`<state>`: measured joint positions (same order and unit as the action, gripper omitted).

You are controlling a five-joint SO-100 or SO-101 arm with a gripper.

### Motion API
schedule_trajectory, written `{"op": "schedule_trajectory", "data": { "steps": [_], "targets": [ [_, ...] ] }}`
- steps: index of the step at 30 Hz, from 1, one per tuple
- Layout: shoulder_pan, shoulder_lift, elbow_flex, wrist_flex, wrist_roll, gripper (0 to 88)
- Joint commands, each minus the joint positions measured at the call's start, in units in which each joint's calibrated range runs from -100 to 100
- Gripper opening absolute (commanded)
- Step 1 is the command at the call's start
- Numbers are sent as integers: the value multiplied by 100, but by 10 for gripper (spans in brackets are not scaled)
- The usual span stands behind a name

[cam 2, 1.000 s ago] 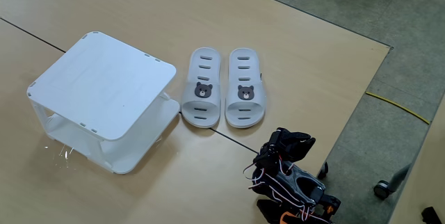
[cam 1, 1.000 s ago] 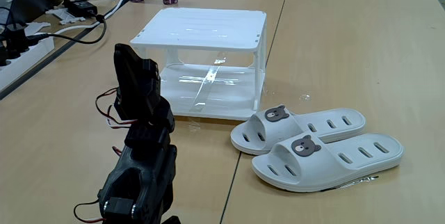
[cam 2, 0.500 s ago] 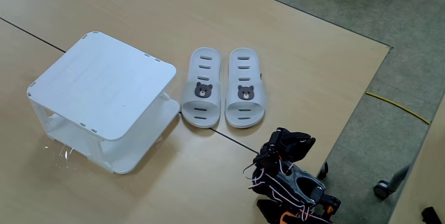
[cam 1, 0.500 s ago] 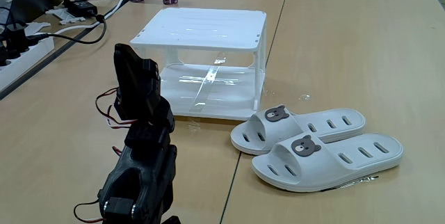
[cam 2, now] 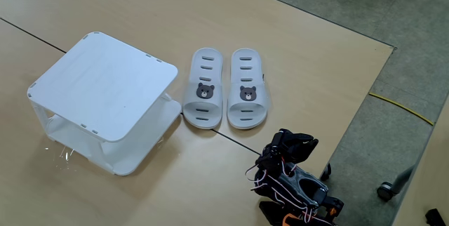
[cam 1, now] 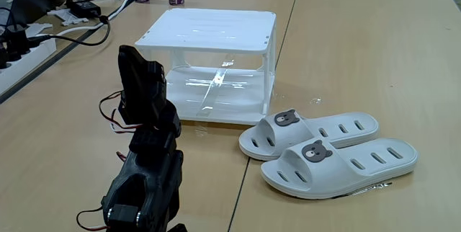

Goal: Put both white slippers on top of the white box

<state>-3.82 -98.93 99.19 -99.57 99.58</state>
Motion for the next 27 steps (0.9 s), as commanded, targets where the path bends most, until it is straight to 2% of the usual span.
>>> {"op": "schedule_trajectory", "data": {
  "steps": [1, 7, 21, 27],
  "targets": [
    [-4, 2, 63, 9, 42, 8],
    [53, 810, 81, 87, 42, 8],
    [-4, 7432, -45, 87, 42, 8],
    [20, 9258, -9, 87, 42, 8]
  ]
}}
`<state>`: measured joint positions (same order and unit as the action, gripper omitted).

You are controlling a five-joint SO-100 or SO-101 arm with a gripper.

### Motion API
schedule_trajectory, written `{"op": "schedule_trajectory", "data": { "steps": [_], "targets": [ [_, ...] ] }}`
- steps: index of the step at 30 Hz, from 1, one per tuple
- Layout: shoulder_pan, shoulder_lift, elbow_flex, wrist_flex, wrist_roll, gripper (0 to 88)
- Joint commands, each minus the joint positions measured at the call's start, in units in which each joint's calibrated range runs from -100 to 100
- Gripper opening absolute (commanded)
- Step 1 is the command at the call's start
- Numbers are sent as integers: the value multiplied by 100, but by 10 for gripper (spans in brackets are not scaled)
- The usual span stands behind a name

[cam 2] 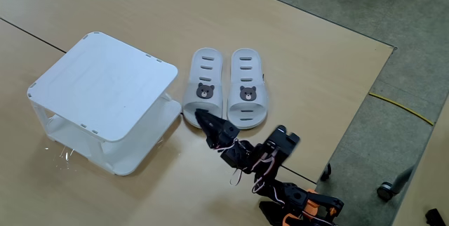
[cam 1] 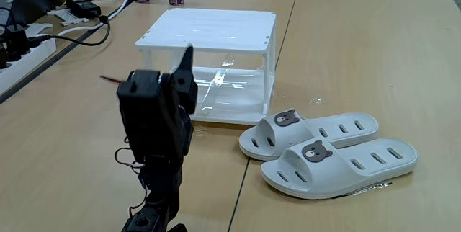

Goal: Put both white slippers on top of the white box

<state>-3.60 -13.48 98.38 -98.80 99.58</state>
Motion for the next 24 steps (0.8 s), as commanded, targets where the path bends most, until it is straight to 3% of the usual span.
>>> {"op": "schedule_trajectory", "data": {
  "steps": [1, 10, 16, 24],
  "targets": [
    [6, 924, 72, 9, 42, 8],
    [129, 3288, -271, 9, 42, 8],
    [582, 3843, -1020, 9, 42, 12],
    [1281, 4407, -2518, 9, 42, 255]
  ]
}}
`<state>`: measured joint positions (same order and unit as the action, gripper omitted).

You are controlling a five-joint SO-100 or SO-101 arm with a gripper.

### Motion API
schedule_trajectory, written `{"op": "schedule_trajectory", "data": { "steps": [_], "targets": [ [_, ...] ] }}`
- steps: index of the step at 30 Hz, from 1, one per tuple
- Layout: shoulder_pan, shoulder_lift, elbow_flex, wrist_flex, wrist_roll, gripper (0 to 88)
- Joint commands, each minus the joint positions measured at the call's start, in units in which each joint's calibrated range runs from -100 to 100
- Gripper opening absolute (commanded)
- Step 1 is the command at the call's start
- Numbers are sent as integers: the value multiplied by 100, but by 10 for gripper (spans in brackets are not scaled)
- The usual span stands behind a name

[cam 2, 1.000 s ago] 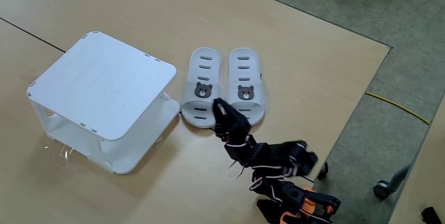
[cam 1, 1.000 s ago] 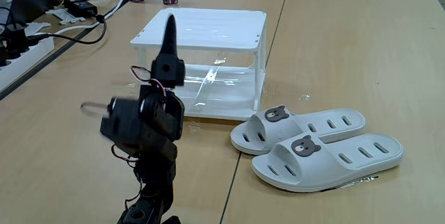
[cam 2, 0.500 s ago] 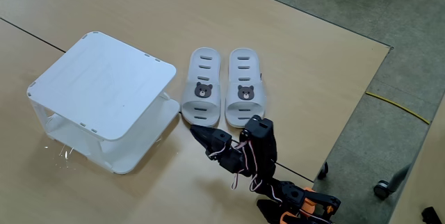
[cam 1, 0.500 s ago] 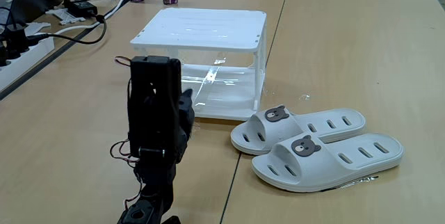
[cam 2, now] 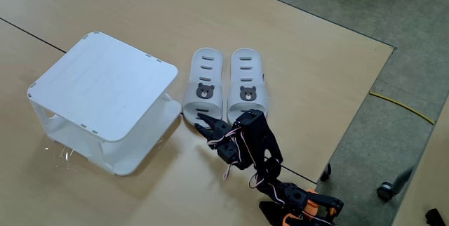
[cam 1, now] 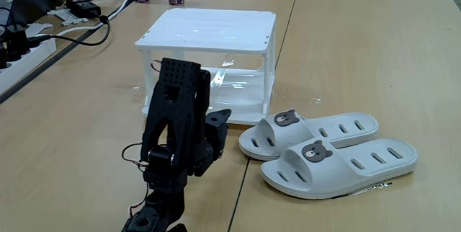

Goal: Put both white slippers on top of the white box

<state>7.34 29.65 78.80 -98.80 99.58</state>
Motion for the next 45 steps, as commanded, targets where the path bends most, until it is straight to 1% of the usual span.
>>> {"op": "schedule_trajectory", "data": {
  "steps": [1, 2, 4, 10, 18, 26, 30, 32, 36, 41, 45],
  "targets": [
    [228, 144, -730, 9, 42, 279],
    [319, 203, -956, 9, 42, 298],
    [458, 321, -1290, 70, 42, 300],
    [993, 741, -2408, 751, 42, 300],
    [1248, 1305, -4393, 1899, 42, 299],
    [1355, 1608, -5512, 2813, 42, 294],
    [1412, 1499, -5656, 3167, 42, 294],
    [1486, 1322, -5548, 3219, 42, 294],
    [1511, 985, -5331, 3711, 42, 294],
    [1462, 927, -5521, 3728, 42, 295],
    [1511, 1330, -6242, 3728, 42, 294]
  ]
}}
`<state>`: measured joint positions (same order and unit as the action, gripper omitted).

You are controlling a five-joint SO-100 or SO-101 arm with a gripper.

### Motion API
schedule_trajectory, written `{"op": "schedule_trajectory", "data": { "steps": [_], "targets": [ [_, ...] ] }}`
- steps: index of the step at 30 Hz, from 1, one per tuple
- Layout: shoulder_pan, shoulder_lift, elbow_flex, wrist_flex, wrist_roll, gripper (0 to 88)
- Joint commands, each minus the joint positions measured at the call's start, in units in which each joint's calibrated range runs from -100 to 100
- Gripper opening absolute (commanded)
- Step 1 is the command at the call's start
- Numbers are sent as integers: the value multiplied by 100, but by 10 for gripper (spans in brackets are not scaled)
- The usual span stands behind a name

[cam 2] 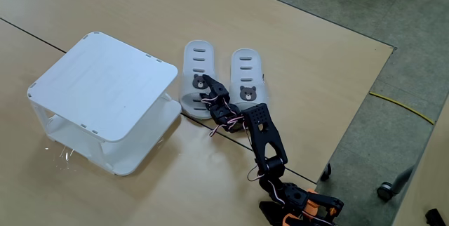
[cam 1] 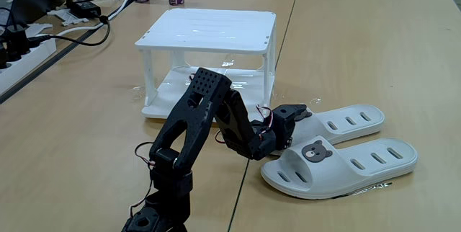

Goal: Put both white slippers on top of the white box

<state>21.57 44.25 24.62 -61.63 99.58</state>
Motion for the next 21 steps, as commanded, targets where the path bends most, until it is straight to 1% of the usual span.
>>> {"op": "schedule_trajectory", "data": {
  "steps": [1, 6, 7, 8, 10, 11, 15, 17, 19, 21],
  "targets": [
    [88, -54, -1005, 11, 42, 294],
    [88, 98, -1203, 11, 42, 292],
    [88, 123, -1194, 11, 42, 268],
    [88, 148, -1185, 11, 42, 208],
    [88, 224, -1185, 20, 42, 33],
    [88, 258, -1185, 20, 42, 3],
    [96, 157, -1221, 20, 42, 7],
    [96, -272, -1185, 37, 42, 8],
    [88, -929, -1113, 719, 42, 8],
    [129, -1871, -1086, 1892, 42, 8]
  ]
}}
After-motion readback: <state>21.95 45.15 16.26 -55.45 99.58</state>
